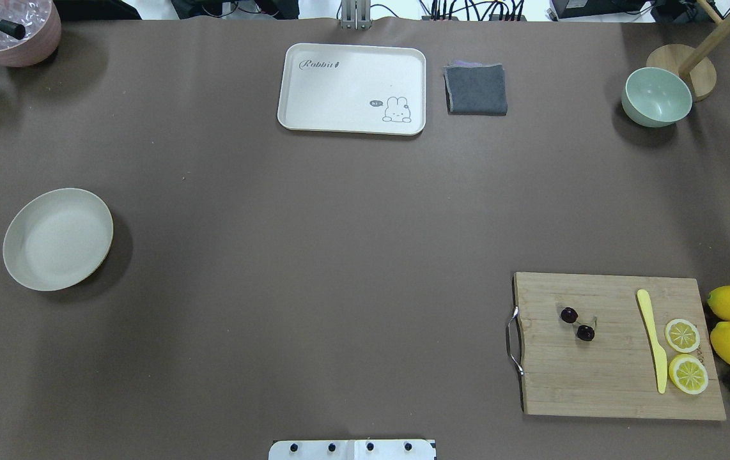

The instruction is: Place red cherry on plate

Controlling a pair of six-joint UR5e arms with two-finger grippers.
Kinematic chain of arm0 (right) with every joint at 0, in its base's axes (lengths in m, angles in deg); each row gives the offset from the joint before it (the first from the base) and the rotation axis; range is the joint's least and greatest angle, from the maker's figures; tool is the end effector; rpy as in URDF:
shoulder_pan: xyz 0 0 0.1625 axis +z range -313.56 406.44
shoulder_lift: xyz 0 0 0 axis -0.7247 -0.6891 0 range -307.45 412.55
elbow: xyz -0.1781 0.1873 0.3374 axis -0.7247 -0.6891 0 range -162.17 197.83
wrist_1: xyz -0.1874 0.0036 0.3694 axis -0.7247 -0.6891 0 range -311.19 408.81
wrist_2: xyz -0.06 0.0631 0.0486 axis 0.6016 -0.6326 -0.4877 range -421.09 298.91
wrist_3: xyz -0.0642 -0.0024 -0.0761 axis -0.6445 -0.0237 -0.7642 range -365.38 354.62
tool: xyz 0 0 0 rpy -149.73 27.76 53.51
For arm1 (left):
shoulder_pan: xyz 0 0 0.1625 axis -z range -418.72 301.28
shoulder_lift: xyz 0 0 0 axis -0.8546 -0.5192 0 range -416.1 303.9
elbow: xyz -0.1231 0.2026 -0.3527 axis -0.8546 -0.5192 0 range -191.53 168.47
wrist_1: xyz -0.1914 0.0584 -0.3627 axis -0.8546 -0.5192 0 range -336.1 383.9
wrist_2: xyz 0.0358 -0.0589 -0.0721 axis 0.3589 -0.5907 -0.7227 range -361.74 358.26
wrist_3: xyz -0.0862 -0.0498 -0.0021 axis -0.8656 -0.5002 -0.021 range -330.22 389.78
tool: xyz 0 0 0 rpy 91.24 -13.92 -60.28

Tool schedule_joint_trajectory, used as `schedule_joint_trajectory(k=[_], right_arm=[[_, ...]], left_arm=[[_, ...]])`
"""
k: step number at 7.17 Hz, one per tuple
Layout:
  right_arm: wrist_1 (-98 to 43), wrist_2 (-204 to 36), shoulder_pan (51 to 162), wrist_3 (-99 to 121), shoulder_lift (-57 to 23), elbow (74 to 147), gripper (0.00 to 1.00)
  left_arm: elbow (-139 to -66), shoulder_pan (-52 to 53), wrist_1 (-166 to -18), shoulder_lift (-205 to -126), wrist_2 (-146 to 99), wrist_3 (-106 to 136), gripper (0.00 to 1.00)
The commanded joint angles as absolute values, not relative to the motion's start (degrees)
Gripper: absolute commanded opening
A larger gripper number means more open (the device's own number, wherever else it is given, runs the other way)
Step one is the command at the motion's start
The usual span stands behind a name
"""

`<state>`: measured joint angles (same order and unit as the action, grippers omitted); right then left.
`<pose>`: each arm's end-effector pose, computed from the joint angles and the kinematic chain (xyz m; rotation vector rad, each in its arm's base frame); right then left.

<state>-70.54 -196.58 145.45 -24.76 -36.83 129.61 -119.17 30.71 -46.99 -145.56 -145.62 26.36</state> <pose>0.1332 -0.4423 0.5193 0.0832 -0.7972 -0.1231 -0.0482 -0.4691 0.5342 -0.0652 0.9387 -0.0625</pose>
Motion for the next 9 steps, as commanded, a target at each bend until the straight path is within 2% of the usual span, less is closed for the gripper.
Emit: schedule_joint_trajectory(k=[1,2,7,9], right_arm=[[-74.0,-197.1,145.5,-24.6,-36.4,133.1,1.00],[-77.3,-197.2,145.6,-24.5,-36.4,135.5,1.00],[-79.6,-197.1,145.7,-24.0,-36.1,136.7,1.00],[-79.4,-197.3,145.8,-23.7,-36.1,137.2,1.00]], left_arm=[[-118.8,30.7,-46.9,-145.7,-145.4,26.4,0.98],[-118.6,30.8,-46.9,-145.7,-144.4,26.4,0.98],[-119.6,30.7,-48.2,-145.5,-142.9,28.5,0.98],[-117.9,29.4,-54.0,-144.4,-147.0,28.4,0.98]])
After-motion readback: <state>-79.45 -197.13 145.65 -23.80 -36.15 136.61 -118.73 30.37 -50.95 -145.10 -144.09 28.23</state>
